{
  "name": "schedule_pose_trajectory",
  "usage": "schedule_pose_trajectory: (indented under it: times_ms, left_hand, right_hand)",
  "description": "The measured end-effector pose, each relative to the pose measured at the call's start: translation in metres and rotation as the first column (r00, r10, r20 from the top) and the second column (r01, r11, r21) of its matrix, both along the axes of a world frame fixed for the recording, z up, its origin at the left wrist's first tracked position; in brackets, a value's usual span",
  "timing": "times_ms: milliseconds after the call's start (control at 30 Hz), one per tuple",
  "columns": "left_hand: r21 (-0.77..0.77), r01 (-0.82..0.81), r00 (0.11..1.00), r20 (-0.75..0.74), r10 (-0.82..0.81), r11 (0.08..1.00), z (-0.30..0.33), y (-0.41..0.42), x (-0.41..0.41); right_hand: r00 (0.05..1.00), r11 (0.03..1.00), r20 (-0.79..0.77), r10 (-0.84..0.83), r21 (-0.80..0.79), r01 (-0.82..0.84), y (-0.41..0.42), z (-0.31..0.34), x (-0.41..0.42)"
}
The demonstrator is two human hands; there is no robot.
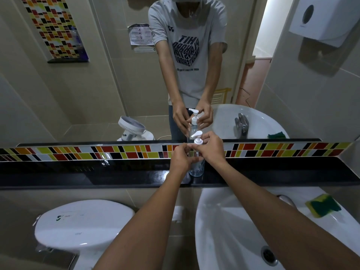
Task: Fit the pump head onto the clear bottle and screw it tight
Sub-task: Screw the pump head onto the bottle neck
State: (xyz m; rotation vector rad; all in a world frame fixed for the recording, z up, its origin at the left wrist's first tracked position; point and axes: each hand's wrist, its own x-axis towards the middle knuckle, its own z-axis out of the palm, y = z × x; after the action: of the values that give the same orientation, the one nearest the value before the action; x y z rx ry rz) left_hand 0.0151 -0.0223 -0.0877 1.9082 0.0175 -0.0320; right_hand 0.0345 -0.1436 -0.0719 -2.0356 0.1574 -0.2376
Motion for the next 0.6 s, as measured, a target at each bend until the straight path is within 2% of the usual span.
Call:
schedule_pose_trajectory:
  times_ms: [233,600]
  left_hand:
    - [-0.013,-0.013,1.0,0.006,0.013,1.0,0.0,-0.004,0.0]
    - [-0.031,-0.018,1.0,0.021,0.019,0.999,0.001,-0.004,-0.004]
  right_hand:
    - [0.949,0.947,0.023,0.315,0.061,-0.316,-0.039,-0.005,-0.003]
    - [0.975,0.972,0.014,0.222,0.075,-0.222,-0.033,0.004,-0.002]
